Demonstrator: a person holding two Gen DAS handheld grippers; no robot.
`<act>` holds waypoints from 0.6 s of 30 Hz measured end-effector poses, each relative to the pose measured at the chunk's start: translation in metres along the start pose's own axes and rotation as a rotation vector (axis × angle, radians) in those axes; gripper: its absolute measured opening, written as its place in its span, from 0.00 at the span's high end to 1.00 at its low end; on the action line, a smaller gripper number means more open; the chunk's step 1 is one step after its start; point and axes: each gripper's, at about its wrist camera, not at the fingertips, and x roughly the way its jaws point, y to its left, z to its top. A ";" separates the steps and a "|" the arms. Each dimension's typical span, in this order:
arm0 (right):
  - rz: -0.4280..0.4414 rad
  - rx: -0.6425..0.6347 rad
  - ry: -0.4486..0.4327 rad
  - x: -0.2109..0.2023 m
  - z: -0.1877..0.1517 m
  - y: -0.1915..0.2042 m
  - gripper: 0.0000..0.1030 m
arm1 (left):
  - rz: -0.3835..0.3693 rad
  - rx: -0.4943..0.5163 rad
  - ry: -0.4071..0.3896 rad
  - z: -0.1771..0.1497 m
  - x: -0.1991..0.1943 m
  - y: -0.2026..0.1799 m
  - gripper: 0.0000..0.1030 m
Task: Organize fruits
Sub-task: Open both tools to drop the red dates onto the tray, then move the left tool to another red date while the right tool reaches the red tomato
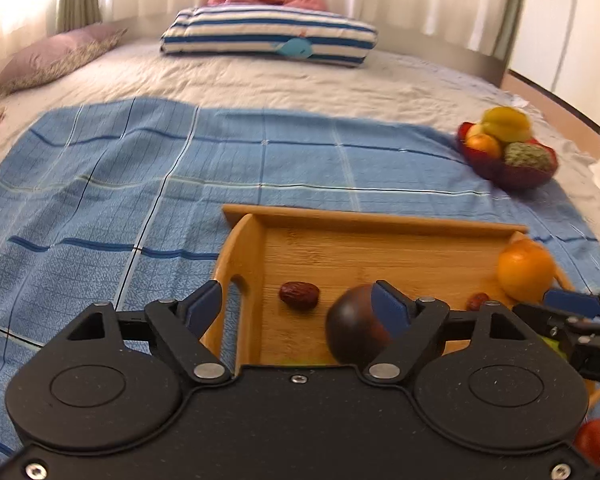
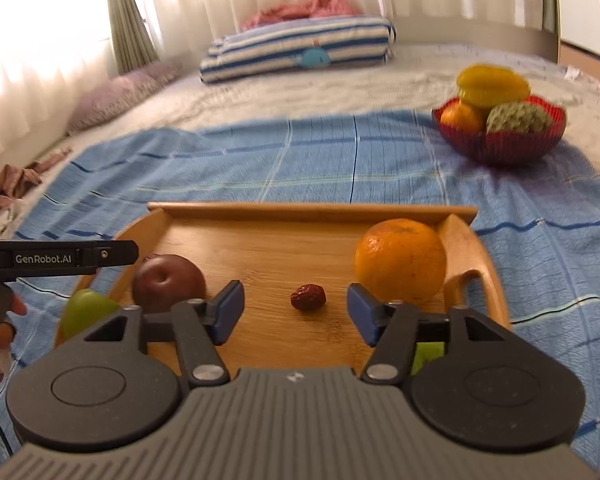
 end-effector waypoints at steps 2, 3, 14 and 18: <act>-0.002 -0.009 -0.044 -0.016 -0.005 0.001 0.26 | 0.000 0.027 -0.036 -0.006 -0.013 -0.006 0.20; -0.004 -0.013 -0.068 -0.025 -0.009 0.001 0.23 | -0.006 0.039 -0.054 -0.009 -0.020 -0.009 0.20; -0.156 -0.030 -0.318 -0.096 -0.073 0.008 0.14 | -0.105 0.149 -0.220 -0.058 -0.094 -0.052 0.14; -0.173 -0.010 -0.344 -0.109 -0.108 0.009 0.14 | -0.138 0.201 -0.252 -0.076 -0.113 -0.069 0.13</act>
